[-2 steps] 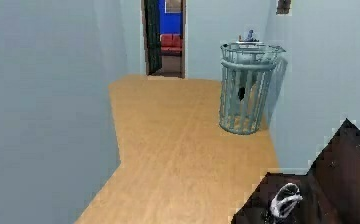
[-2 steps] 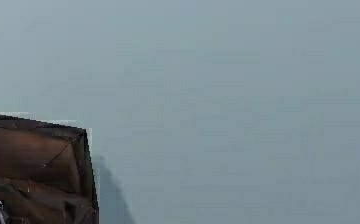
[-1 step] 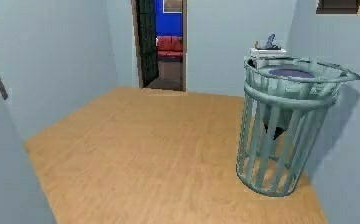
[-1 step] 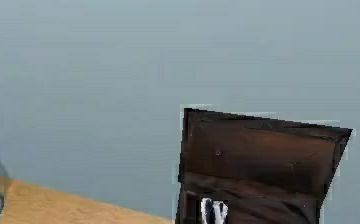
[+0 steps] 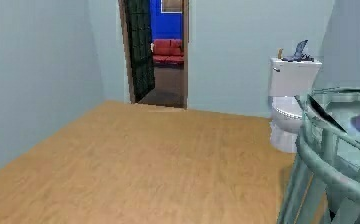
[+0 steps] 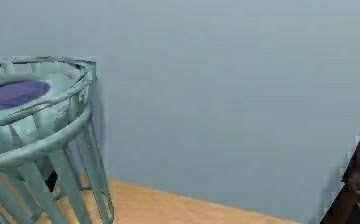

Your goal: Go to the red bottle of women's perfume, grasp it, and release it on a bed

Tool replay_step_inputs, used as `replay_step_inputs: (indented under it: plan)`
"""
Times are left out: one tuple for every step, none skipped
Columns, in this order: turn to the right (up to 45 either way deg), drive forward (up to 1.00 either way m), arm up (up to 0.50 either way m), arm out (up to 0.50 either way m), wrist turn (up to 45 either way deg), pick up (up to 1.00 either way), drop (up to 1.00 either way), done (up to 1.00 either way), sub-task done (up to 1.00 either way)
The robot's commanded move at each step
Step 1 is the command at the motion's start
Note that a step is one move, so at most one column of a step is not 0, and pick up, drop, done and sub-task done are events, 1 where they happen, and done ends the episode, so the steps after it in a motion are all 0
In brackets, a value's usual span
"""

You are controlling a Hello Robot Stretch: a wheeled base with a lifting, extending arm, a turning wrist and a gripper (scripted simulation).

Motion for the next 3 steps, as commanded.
replay_step_inputs:
  plan:
    - [-24.0,0.00,0.00,0.00,0.0,0.00,0.00,0.00,0.00]
    - [0.0,0.40,0.00,0.00,0.0,0.00,0.00,0.00,0.00]
    - [-45.0,0.00,0.00,0.00,0.0,0.00,0.00,0.00,0.00]
